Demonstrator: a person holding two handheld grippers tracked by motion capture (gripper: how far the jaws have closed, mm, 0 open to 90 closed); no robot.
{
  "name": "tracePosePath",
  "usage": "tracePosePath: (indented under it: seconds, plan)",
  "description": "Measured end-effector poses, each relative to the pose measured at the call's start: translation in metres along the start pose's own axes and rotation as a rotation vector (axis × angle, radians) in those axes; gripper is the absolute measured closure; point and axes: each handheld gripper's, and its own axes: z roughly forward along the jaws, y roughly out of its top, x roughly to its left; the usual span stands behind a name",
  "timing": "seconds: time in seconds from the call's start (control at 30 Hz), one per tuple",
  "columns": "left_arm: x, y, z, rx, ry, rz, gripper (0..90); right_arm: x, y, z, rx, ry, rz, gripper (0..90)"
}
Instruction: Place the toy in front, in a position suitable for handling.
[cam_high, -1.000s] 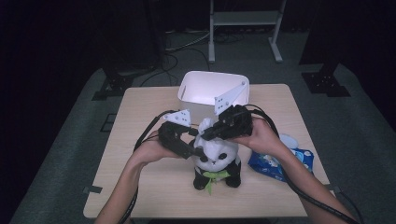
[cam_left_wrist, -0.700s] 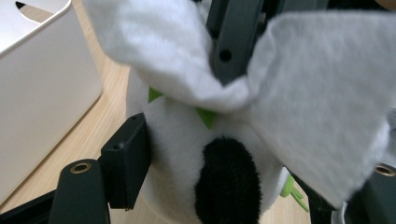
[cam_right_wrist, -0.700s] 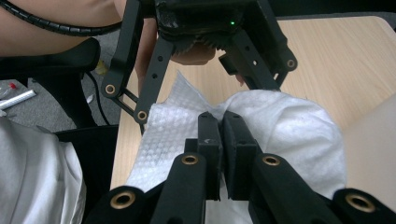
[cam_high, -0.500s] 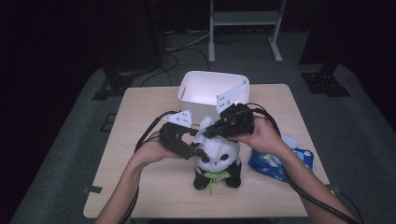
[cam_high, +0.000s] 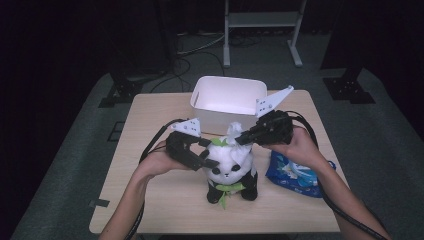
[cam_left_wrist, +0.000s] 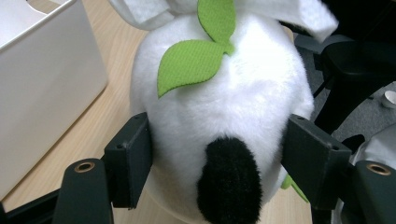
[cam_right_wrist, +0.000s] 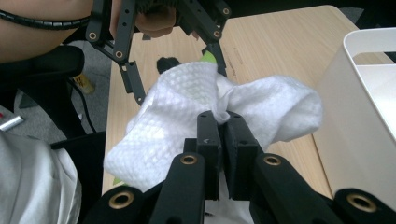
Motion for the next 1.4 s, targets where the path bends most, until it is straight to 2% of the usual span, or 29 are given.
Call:
tracePosePath:
  seconds: [0.43,0.6,0.9,1.4]
  plan:
    - [0.003,-0.009,-0.008,-0.006,0.007,-0.027,29.0,-0.008,-0.024,-0.002,-0.008,-0.002,0.049,84.6]
    - [0.004,-0.012,-0.011,-0.008,0.011,-0.033,29.0,-0.011,-0.038,-0.004,-0.003,-0.006,0.078,84.5]
    - [0.004,-0.016,-0.014,-0.012,0.02,-0.042,28.9,-0.015,-0.071,-0.012,-0.004,-0.026,0.14,84.4]
    - [0.003,-0.015,-0.013,-0.008,0.02,-0.046,28.9,-0.023,-0.14,-0.039,-0.003,-0.103,0.267,84.1]
